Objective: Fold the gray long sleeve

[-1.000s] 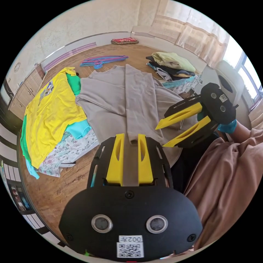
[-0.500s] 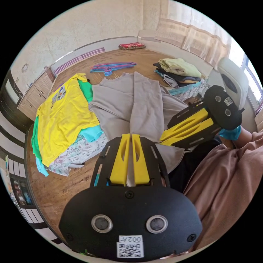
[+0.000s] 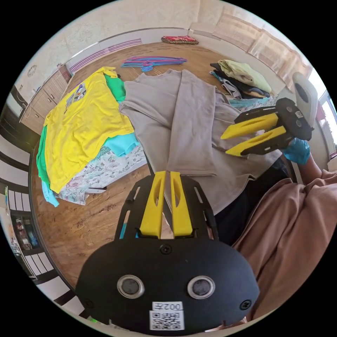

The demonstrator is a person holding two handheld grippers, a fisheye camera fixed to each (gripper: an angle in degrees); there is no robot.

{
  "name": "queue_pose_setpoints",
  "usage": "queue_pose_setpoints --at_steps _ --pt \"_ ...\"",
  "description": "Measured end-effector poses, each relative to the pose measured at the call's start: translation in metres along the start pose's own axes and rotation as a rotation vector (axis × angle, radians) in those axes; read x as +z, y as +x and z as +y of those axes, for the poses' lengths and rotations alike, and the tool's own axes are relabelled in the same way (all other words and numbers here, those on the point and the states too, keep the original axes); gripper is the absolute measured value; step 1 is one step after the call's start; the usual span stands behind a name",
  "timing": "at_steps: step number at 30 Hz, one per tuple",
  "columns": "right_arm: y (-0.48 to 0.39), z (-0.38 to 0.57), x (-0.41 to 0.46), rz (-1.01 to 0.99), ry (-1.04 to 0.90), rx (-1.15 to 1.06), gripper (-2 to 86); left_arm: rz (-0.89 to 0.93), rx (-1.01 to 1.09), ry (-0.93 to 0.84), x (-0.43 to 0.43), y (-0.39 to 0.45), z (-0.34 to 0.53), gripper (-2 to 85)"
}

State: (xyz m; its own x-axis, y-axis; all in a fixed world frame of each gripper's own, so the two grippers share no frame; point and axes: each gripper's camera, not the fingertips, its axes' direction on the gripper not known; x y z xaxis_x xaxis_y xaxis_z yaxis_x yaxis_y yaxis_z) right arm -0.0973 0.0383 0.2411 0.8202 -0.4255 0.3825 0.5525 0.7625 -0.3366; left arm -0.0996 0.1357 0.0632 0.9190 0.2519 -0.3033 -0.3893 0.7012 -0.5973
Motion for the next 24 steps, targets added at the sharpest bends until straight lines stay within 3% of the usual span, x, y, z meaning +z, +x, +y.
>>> queue_pose_setpoints --at_steps 5,11,16,24 --pt "0.074 0.048 -0.014 0.245 0.055 0.177 8.4 -0.053 -0.02 0.042 -0.015 -0.015 -0.054 -1.6" --pt "0.153 0.103 0.006 0.47 0.102 0.356 8.0 0.017 0.06 0.141 -0.013 -0.008 -0.153 -1.6" --pt "0.205 0.121 0.035 0.495 0.103 0.426 8.1 0.071 0.104 0.17 0.012 0.009 -0.248 -1.6" --pt "0.253 0.143 0.059 0.36 0.128 0.414 7.5 0.118 0.165 0.142 0.058 0.043 -0.387 -1.4"
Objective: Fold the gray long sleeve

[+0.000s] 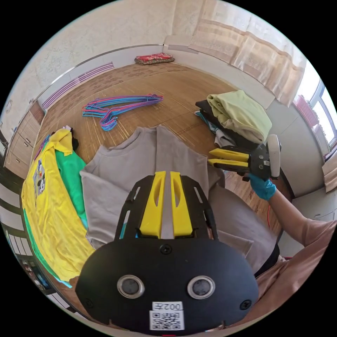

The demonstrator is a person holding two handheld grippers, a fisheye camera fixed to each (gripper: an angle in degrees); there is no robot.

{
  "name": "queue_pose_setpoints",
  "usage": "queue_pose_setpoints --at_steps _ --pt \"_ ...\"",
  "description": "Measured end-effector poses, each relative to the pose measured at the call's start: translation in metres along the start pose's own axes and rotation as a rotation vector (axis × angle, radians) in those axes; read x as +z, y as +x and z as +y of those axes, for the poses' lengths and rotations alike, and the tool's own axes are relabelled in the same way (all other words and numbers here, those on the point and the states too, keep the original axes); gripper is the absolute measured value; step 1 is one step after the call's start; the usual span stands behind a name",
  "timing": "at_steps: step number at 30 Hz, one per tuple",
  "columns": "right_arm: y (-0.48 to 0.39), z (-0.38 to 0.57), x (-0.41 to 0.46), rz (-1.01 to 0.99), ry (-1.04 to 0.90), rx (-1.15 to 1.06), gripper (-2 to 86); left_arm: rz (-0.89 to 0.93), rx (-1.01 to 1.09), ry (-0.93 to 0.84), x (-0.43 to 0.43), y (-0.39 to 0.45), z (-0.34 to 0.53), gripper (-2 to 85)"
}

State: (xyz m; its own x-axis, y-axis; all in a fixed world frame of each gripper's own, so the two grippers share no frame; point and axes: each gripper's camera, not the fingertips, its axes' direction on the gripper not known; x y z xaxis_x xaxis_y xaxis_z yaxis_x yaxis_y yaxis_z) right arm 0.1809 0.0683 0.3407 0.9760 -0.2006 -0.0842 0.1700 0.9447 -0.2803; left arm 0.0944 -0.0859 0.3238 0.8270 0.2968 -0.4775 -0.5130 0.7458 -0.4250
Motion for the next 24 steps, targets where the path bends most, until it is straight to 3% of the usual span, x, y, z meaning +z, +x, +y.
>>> queue_pose_setpoints --at_steps 7,16,24 --pt "0.021 0.012 0.012 -0.136 0.038 -0.02 7.7 0.069 -0.02 0.04 0.057 -0.029 -0.081 0.4" --pt "0.019 0.025 0.018 -0.017 0.111 -0.002 4.8 0.035 -0.06 0.047 0.11 -0.052 -0.161 3.9" --pt "0.022 0.036 0.016 0.045 0.154 0.027 2.9 0.046 -0.017 0.021 0.123 -0.041 -0.208 -0.7"
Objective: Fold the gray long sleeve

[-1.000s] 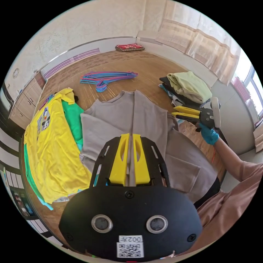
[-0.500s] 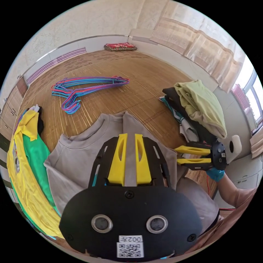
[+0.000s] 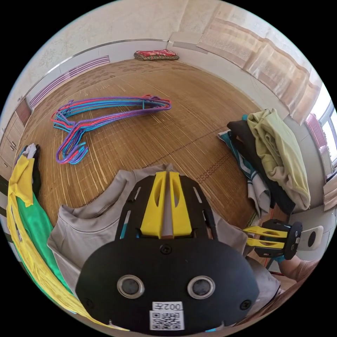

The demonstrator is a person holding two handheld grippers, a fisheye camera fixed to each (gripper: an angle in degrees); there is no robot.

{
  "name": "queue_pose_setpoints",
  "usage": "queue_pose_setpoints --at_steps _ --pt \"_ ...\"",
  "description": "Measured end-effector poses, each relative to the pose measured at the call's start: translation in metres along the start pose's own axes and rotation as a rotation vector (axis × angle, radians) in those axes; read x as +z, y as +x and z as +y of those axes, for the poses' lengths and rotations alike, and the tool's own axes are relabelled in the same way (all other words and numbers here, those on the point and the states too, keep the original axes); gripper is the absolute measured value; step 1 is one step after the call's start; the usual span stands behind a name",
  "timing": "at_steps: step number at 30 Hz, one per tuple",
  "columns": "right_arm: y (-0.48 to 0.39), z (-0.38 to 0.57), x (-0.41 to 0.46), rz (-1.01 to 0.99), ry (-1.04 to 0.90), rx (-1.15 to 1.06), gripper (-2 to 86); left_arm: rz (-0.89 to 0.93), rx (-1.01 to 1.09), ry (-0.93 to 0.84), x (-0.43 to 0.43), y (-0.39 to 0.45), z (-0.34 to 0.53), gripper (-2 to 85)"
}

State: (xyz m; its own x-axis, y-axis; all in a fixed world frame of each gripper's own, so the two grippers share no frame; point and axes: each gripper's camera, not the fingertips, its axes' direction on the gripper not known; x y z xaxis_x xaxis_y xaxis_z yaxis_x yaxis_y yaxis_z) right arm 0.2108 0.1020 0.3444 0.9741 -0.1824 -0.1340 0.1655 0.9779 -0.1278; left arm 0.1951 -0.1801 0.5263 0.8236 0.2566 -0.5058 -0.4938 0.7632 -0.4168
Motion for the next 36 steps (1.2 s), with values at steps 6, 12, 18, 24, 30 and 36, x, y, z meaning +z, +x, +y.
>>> queue_pose_setpoints --at_steps 6,12,18,24,30,36 --pt "0.005 0.005 0.005 0.083 -0.02 0.065 1.1 -0.091 0.102 0.031 -0.007 0.021 -0.035 -1.0" --pt "0.006 0.01 0.011 0.077 -0.051 0.105 0.4 -0.136 0.134 -0.075 0.023 0.027 -0.046 -1.0" --pt "-0.005 0.009 -0.001 0.132 -0.023 0.06 -0.2 -0.144 0.118 -0.044 0.015 0.024 -0.043 -1.0" --pt "-0.006 0.005 -0.003 0.099 -0.071 0.087 0.4 -0.076 0.091 -0.068 0.015 0.017 -0.034 -0.6" --pt "-0.013 0.0 -0.03 0.101 -0.068 0.08 2.9 -0.042 0.06 -0.062 -0.02 0.01 -0.015 2.4" --pt "-0.029 -0.002 -0.077 0.096 -0.06 0.09 3.3 -0.022 0.061 0.05 -0.089 0.008 0.035 1.9"
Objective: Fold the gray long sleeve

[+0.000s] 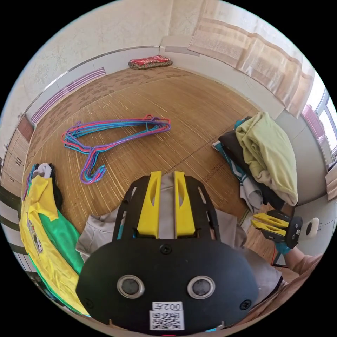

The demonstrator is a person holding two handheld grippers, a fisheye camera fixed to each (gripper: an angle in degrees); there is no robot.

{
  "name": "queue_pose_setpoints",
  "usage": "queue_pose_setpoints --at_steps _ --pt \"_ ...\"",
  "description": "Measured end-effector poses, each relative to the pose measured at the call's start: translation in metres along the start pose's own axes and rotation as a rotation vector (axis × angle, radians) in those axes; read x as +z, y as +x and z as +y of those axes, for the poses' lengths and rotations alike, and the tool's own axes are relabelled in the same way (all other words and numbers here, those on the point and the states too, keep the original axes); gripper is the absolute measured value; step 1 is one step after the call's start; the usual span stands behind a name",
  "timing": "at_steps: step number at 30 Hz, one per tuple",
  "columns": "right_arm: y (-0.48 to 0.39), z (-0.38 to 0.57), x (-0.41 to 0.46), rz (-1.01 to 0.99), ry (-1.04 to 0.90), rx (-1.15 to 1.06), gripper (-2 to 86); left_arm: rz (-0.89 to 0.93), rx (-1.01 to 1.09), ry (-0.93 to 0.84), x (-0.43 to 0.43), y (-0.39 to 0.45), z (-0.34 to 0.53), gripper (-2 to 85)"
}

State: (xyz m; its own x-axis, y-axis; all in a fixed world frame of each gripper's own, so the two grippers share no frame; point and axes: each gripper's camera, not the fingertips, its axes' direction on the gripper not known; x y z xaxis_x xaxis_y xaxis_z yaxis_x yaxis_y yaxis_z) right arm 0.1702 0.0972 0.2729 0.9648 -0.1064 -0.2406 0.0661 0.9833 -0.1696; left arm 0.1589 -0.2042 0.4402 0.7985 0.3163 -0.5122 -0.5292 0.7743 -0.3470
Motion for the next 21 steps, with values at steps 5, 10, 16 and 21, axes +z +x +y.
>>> queue_pose_setpoints --at_steps 5,10,16,21 --pt "-0.018 0.005 -0.047 -0.048 0.002 -0.023 4.4 -0.014 0.017 0.037 -0.063 0.006 0.058 0.8" --pt "-0.052 0.005 -0.094 -0.106 0.004 -0.109 5.0 -0.078 0.033 0.046 -0.119 0.025 0.131 -1.0" --pt "-0.118 -0.008 -0.144 -0.32 0.046 -0.251 5.9 -0.067 0.093 -0.028 -0.156 0.065 0.228 -1.4" --pt "-0.201 -0.019 -0.166 -0.544 -0.007 -0.397 6.3 -0.126 0.093 -0.062 -0.184 0.098 0.311 -1.1"
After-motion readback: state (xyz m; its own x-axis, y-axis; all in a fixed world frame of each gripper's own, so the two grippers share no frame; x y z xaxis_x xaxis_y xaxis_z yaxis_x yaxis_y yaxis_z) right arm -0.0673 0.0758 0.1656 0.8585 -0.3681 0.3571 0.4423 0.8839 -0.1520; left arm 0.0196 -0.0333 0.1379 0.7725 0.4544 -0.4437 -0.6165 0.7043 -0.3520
